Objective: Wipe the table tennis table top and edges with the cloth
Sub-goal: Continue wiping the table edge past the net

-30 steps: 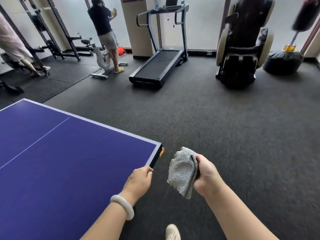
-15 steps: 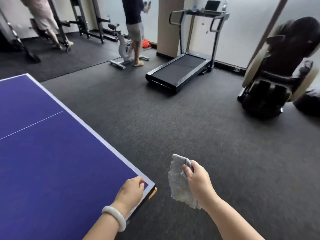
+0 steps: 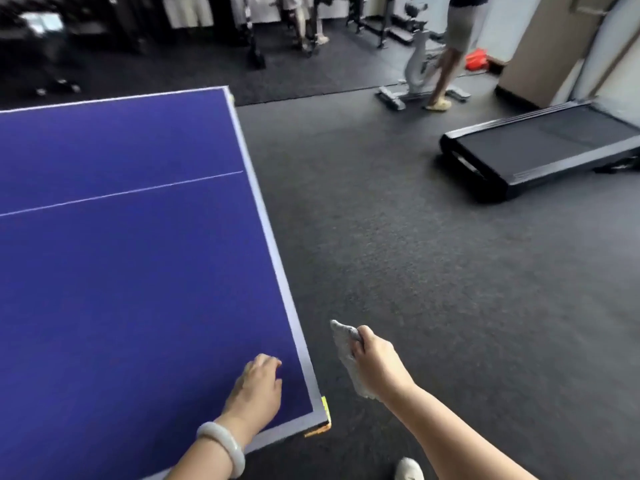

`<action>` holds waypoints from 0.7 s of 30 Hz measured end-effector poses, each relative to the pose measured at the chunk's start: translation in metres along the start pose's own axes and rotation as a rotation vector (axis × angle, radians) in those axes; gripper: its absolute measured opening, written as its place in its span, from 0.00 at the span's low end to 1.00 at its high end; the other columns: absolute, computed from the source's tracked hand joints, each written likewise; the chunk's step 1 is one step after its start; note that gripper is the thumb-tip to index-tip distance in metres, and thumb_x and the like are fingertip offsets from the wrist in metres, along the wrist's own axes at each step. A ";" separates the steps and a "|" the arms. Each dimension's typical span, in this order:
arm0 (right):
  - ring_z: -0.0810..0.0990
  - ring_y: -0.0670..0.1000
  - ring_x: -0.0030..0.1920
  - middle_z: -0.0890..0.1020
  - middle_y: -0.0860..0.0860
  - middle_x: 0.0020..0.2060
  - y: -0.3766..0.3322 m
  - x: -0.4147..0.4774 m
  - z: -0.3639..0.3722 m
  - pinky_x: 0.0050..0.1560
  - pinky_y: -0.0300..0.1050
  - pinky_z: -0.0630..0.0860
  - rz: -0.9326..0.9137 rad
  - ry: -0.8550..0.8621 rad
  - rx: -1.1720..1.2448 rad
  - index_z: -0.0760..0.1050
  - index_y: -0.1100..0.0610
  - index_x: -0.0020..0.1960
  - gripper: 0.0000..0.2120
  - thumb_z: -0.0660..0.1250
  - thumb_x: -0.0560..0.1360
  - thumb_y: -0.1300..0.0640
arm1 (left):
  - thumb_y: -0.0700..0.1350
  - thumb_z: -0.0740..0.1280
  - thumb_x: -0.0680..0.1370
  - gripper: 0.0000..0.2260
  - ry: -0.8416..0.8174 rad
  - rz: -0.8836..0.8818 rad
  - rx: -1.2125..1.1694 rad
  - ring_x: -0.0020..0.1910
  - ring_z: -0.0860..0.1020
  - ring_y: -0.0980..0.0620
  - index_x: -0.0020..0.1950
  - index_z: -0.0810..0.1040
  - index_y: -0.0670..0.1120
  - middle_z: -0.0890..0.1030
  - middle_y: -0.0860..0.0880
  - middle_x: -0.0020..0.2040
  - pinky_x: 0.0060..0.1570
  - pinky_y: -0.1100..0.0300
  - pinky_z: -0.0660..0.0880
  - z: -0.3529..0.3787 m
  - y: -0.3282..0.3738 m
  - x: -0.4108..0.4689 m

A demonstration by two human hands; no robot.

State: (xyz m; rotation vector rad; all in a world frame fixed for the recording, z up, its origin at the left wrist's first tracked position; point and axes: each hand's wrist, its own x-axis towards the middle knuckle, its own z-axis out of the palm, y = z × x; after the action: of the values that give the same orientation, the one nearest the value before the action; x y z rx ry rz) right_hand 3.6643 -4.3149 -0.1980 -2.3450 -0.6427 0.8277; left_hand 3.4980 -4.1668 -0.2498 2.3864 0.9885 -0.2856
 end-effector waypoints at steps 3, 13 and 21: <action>0.75 0.54 0.38 0.78 0.53 0.42 0.022 0.027 0.012 0.40 0.49 0.69 -0.063 -0.114 0.027 0.65 0.53 0.46 0.09 0.56 0.84 0.51 | 0.46 0.58 0.84 0.18 0.018 -0.101 0.058 0.69 0.65 0.53 0.74 0.67 0.49 0.66 0.53 0.70 0.67 0.60 0.66 0.016 0.020 -0.006; 0.79 0.40 0.59 0.83 0.40 0.57 0.058 0.047 0.089 0.61 0.34 0.73 -0.016 -0.404 0.667 0.80 0.50 0.64 0.17 0.58 0.84 0.47 | 0.42 0.57 0.83 0.17 0.256 -0.299 0.008 0.74 0.61 0.52 0.72 0.70 0.46 0.63 0.51 0.74 0.72 0.57 0.62 0.031 0.038 0.020; 0.70 0.42 0.65 0.67 0.45 0.70 0.061 0.055 0.123 0.65 0.36 0.66 0.011 -0.289 0.381 0.68 0.50 0.68 0.22 0.67 0.78 0.43 | 0.45 0.56 0.84 0.22 0.350 -0.270 0.170 0.78 0.57 0.45 0.77 0.62 0.40 0.59 0.44 0.79 0.76 0.51 0.54 0.017 0.010 0.102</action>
State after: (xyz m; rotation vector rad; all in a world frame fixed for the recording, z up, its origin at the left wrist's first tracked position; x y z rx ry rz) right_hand 3.6339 -4.2840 -0.3399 -1.9062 -0.5313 1.1928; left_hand 3.5774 -4.1215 -0.2992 2.5063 1.5062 -0.0477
